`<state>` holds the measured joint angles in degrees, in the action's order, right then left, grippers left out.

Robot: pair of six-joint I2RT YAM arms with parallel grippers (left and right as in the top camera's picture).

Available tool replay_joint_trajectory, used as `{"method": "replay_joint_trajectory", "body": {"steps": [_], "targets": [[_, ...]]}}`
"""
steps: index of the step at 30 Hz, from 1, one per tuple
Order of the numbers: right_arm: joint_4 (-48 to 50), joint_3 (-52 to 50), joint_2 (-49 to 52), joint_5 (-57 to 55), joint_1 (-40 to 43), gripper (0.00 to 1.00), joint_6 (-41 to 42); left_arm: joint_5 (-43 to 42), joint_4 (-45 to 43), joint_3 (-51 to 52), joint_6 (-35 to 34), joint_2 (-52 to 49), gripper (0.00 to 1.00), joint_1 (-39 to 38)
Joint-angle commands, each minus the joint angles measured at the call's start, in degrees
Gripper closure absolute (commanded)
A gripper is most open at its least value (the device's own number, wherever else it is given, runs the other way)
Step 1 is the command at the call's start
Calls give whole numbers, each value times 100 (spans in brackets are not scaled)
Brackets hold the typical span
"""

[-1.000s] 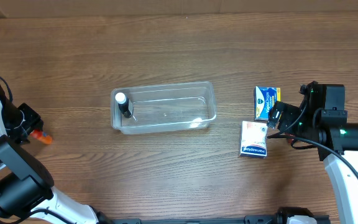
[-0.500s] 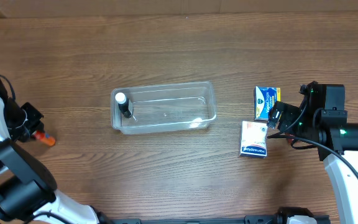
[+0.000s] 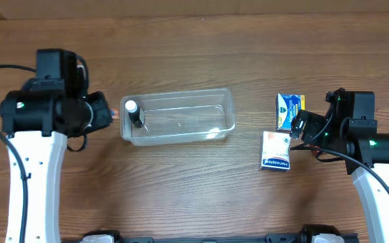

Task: Pack container
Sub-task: 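Place the orange bottle in the container beside the black bottle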

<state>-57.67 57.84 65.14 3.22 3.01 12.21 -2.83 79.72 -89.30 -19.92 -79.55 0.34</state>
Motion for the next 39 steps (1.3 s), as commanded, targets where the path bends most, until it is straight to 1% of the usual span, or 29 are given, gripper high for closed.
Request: {"method": "replay_joint_trajectory", "body": {"steps": [1,11,15,18,28,29,31,32,34,36,39], "targets": [[35,168,-39,81,22,0,28,-17,-74,273,-313,-341,96,-271],[35,170,-39,81,22,0,28,-17,-511,664,-361,-1381,96,-778],[35,170,-39,81,22,0,28,184,-610,776,-413,-1703,96,-800],[35,170,-39,81,24,0,28,195,-798,824,-413,-1915,96,-800],[37,170,-39,79,22,0,28,195,-988,831,-413,-2629,95,-883],[37,170,-39,79,22,0,28,192,-997,835,-413,-2680,93,-907],[37,170,-39,79,22,0,28,192,-992,839,-411,-2704,83,-944],[37,170,-39,79,24,0,28,192,-992,839,-411,-2704,67,-966],[37,170,-39,79,22,0,28,192,-984,839,-409,-2704,58,-975],[37,170,-39,79,22,0,28,192,-949,835,-407,-2704,52,-975],[37,170,-39,79,22,0,28,192,-855,772,-321,-2647,49,-975]]}}
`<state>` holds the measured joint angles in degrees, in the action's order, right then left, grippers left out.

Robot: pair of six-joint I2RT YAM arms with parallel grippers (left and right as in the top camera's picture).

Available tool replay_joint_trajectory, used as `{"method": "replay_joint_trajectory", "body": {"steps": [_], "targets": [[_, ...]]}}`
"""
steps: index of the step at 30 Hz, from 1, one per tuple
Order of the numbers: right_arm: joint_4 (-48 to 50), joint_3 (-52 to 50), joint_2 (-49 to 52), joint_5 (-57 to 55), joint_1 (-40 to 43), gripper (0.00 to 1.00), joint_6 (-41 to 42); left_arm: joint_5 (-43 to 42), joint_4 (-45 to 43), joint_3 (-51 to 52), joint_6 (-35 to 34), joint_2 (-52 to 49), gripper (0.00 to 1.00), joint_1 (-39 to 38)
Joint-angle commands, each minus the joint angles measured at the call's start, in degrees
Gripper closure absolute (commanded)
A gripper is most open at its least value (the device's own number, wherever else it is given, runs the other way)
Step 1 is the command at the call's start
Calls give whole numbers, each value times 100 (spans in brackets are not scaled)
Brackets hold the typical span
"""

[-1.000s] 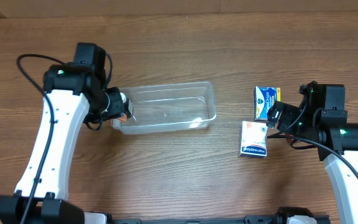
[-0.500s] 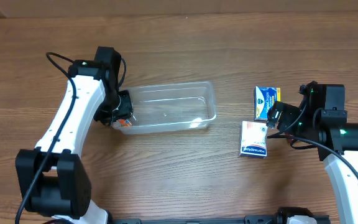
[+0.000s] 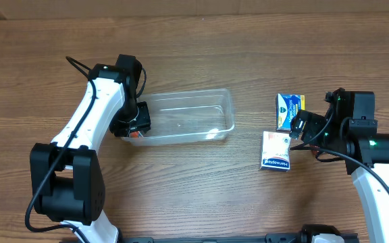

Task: Pack container
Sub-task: 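Place the orange bottle in the container beside the black bottle, then grasp the white Hansaplast box with the right gripper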

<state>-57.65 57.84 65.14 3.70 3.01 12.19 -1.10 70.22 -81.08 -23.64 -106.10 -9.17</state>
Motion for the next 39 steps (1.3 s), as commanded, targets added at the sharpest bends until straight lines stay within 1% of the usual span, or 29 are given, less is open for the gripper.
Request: {"method": "replay_joint_trajectory", "body": {"steps": [1,5,7,8,9,11,12,15,18,20,22,23,25,27,29,31,34,36,39], "targets": [[35,170,-39,31,22,0,31,20,151,-120,52,70,48,-24],[37,170,-39,28,22,0,31,48,273,-605,140,442,40,-24],[37,170,-39,31,22,0,31,48,422,-1010,229,645,33,-24],[37,170,-39,31,22,0,31,48,538,-1272,291,739,32,-24],[37,170,-39,31,24,0,31,109,695,-1585,308,828,27,-24],[37,170,-39,28,22,0,31,280,988,-2070,308,935,11,-24],[37,170,-39,28,24,0,31,369,1147,-2319,306,990,1,-22],[44,170,-39,31,24,0,31,616,1469,-2782,304,1141,0,11],[33,170,-39,31,24,0,31,791,1545,-2870,256,1399,0,273],[4,170,-39,33,22,0,33,876,1517,-2870,173,1633,0,754],[-17,262,-39,28,22,0,63,754,1460,-2868,184,1794,0,1272],[-76,372,-37,15,24,0,74,654,1445,-2868,197,1827,0,1467],[-374,914,68,-310,24,0,76,212,1333,-2800,466,1849,0,1947],[-704,1462,295,-417,24,0,72,2,1213,-2583,527,1849,0,2236],[-1154,1886,669,-251,15,0,74,-42,1091,-2280,546,1849,0,2382],[-1593,1893,1132,-144,-50,0,76,-42,907,-1895,549,1849,0,2393],[-1825,1749,1709,-144,-234,0,131,-46,651,-1473,542,1849,0,2391],[-1676,1445,2052,-144,-476,0,160,-44,503,-1231,544,1847,0,2391],[-1209,811,2188,-146,-841,0,289,-42,431,-1049,549,1847,0,2393]]}}
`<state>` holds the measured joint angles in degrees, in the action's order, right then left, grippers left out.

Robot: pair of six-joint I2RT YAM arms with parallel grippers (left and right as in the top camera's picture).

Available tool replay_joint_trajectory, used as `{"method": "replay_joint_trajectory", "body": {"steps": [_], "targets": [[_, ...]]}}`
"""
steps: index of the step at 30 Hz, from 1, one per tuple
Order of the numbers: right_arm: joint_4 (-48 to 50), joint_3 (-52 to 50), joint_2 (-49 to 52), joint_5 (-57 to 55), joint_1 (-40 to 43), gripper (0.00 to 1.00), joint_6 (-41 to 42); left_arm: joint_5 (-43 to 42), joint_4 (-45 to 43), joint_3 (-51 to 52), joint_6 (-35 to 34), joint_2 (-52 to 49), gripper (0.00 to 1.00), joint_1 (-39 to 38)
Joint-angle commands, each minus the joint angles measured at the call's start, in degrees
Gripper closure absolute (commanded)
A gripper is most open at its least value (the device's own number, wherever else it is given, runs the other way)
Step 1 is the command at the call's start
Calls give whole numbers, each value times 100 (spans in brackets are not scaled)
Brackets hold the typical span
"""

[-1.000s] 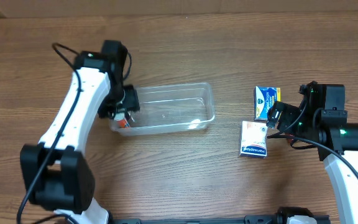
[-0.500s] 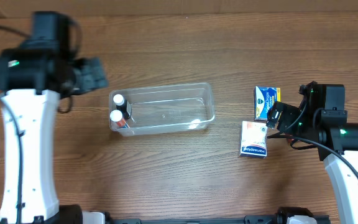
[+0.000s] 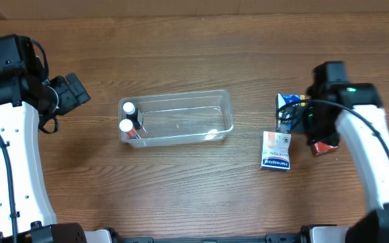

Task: Pack container
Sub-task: 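Grasp the white Hansaplast box with the right gripper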

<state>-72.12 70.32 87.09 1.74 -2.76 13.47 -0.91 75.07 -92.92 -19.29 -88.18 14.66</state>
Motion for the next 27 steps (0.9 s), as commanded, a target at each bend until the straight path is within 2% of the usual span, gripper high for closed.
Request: {"method": "replay_joint_trajectory", "body": {"steps": [1,7,15,27], "targets": [[376,-608,-7,52,-330,0,212,-59,-63,160,114,55,0,11],[1467,-1718,17,55,-393,0,463,-63,-81,175,111,55,0,9],[1786,-1788,129,61,-404,0,459,-63,-81,175,111,55,0,7],[2087,-1788,994,-15,-660,0,461,-61,-90,175,114,55,0,7]]}}
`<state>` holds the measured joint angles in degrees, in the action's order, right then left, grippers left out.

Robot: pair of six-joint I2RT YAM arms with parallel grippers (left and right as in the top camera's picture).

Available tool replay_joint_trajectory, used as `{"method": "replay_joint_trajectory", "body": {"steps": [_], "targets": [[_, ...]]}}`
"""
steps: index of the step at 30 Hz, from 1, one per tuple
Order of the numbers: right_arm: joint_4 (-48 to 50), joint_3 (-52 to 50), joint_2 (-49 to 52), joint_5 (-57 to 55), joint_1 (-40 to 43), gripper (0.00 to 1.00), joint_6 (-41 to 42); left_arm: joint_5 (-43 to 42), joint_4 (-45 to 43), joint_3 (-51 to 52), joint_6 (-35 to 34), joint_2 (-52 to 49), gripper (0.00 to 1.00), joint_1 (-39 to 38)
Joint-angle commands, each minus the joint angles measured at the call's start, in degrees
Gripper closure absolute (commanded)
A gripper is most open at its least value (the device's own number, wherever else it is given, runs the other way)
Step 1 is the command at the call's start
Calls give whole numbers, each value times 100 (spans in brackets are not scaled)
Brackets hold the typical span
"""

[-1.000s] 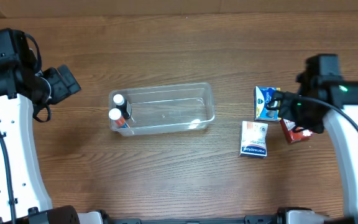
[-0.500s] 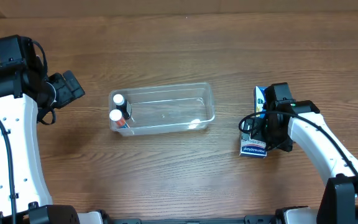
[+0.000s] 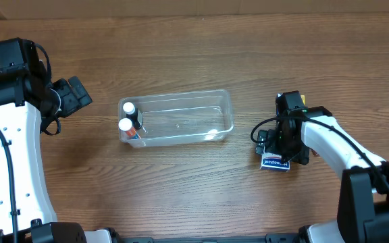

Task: Pack container
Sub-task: 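Grasp the white Hansaplast box with the right gripper, then lower the Hansaplast box into the container's right end and release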

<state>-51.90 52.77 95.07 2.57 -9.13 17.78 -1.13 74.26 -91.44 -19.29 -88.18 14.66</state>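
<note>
The clear plastic container (image 3: 223, 101) lies at the table's middle. Two white-capped bottles (image 3: 129, 107) (image 3: 124, 125) stand in its left end. My left gripper (image 3: 80, 94) hovers left of the container, open and holding nothing. Down on the white and red box (image 3: 275, 164), my right gripper (image 3: 277, 143) covers the box's upper half. Whether its fingers grip the box is hidden from above. Only a sliver of the blue and yellow box (image 3: 300, 100) shows behind the right arm.
The two boxes sit close together on the wood table (image 3: 194, 196), right of the container. My left arm's white link (image 3: 9, 155) runs down the left side, and my right arm's link (image 3: 336, 145) crosses the lower right.
My right gripper has moved from over the blue box, forward and left, down onto the white and red box. The left gripper has barely shifted. The container and bottles are unchanged.
First one bottle stood in the container, with my left gripper just left of it and the right arm resting right of the boxes. Then my left gripper was at the container's left end. Later two bottles stood there and the left arm was away. Now the right gripper is on the white box.
</note>
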Motion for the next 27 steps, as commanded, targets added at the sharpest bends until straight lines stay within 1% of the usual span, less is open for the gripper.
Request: {"method": "replay_joint_trajectory", "body": {"steps": [1,4,5,7,8,10,13,16,18,21,24,26,27], "targets": [[68,-33,234,-162,-24,0,28,-39,-4,26,116,55,0,7],[61,-33,247,-251,-24,0,28,-39,2,26,131,55,0,7],[63,-33,247,-249,-24,2,28,-39,2,26,131,55,0,7],[76,-31,247,-251,-24,8,28,-39,2,26,131,55,0,7],[87,-31,247,-251,-24,14,28,-39,4,26,131,55,0,7],[127,-31,247,-251,-24,20,28,-39,4,26,131,55,0,7],[129,-31,247,-251,-24,23,28,-39,4,26,131,55,0,7],[42,37,227,-249,-24,30,31,-39,4,26,131,55,0,7],[-105,208,120,-249,-24,31,33,-39,4,26,131,55,0,7],[-542,678,-260,-247,-24,31,50,-39,4,26,131,55,0,7],[-1305,1663,-828,-243,-68,31,46,-39,4,26,131,55,0,4],[-1685,2396,-1067,-245,-326,32,-20,-39,4,26,131,55,0,4],[-1847,2872,-1123,-247,-619,34,-15,-39,7,26,131,55,0,4]]}}
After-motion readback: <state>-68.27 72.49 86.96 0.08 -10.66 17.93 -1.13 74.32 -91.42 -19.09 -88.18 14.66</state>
